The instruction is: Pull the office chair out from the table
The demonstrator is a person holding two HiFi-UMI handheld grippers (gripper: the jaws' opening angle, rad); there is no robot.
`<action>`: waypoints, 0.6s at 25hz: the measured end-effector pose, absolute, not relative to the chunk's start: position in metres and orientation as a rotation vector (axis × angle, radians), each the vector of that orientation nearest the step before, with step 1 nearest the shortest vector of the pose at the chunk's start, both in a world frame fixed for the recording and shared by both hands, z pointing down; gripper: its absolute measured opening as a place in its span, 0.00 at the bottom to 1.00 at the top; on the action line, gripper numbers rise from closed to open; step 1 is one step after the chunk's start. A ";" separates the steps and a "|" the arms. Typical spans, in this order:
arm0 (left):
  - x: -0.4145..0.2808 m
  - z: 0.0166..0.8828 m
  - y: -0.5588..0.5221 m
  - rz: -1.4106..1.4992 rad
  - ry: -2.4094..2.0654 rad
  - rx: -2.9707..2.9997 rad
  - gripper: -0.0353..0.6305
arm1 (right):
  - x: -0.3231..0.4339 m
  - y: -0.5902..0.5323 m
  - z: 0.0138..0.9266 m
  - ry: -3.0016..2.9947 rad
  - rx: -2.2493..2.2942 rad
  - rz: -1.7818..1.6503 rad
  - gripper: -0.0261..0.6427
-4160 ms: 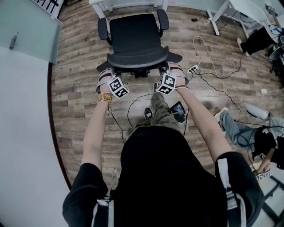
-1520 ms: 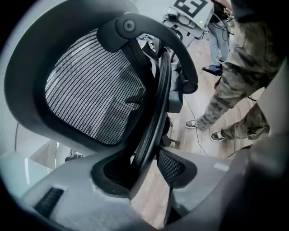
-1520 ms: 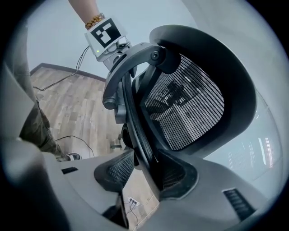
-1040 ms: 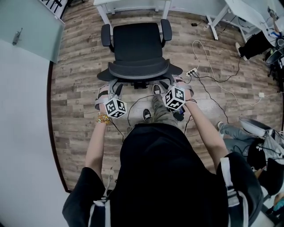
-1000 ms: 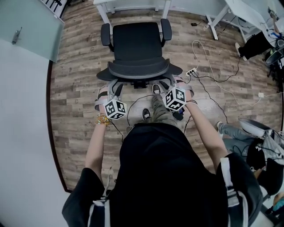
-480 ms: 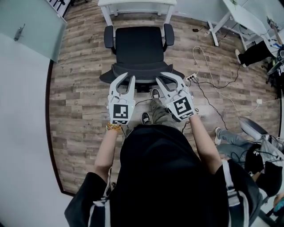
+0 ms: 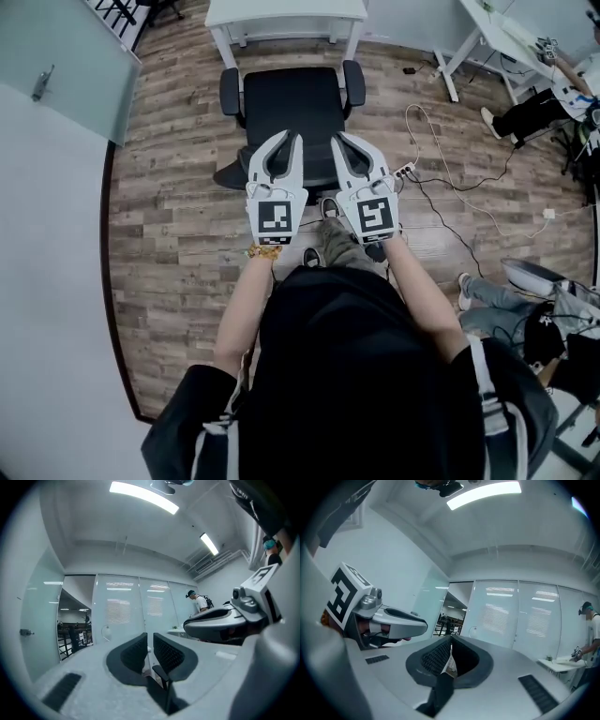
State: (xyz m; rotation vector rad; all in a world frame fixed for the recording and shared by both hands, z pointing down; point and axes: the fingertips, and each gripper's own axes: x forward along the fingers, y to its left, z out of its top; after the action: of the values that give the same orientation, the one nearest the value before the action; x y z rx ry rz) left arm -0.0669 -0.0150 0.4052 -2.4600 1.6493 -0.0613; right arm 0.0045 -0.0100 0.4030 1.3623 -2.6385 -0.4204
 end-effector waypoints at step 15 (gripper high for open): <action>-0.058 0.405 -0.027 -0.098 1.667 -2.436 0.12 | 0.009 -0.021 0.404 -2.628 1.422 -0.410 0.05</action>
State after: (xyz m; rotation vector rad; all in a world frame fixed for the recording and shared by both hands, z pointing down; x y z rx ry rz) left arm -0.0579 -0.0274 0.4046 -2.4359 1.6674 -0.0982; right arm 0.0091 -0.0208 0.4043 1.4219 -2.6283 -0.4100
